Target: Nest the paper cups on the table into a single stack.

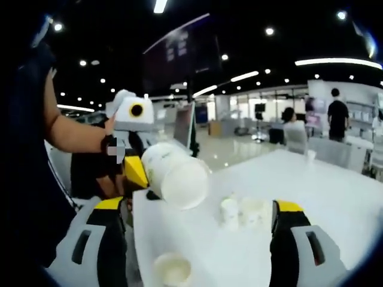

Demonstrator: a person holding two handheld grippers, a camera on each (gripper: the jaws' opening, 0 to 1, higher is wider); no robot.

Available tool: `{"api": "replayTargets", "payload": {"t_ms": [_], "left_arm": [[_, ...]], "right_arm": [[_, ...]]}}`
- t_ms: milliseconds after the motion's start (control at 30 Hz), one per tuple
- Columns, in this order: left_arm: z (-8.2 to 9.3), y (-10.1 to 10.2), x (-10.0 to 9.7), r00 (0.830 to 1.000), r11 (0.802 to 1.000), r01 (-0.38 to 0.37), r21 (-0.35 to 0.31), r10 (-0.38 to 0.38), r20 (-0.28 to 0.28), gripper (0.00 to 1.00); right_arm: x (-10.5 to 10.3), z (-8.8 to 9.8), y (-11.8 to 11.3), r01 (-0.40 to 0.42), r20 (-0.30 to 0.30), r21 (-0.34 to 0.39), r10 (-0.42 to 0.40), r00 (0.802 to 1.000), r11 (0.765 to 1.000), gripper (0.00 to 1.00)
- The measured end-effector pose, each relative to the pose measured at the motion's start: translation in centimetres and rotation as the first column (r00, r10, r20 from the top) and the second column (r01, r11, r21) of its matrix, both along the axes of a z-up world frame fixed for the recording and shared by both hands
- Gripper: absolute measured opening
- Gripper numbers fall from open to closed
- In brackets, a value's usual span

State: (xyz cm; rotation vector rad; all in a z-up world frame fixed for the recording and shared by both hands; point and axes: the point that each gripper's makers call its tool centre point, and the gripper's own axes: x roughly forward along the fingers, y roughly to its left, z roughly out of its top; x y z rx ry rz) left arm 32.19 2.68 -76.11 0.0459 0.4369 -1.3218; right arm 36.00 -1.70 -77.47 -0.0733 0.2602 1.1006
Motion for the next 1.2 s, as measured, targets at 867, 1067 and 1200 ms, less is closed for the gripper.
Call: {"api": "replayTargets", "payload": {"t_ms": [867, 1067, 1200], "left_arm": [[-1.7, 4.1, -0.3, 0.992, 0.845, 0.123, 0.520, -0.104, -0.065, 0.00], [-2.4, 5.1, 0.6, 0.980, 0.682, 0.185, 0.707, -0.180, -0.082, 0.00], [-2.9, 5.3, 0.4, 0.964, 0.569, 0.234, 0.789, -0.238, -0.115, 0.00]], "right_arm": [[-4.7, -1.4, -5.1, 0.155, -0.069, -0.095, -0.162, 0.984, 0.983, 1.00], [-4.7, -1.9, -4.5, 0.138, -0.092, -0.124, -0.150, 0.984, 0.983, 1.00], [-4.8, -1.9, -4.5, 0.155, -0.103, -0.113, -0.166, 0.981, 0.981, 1.00]]}}
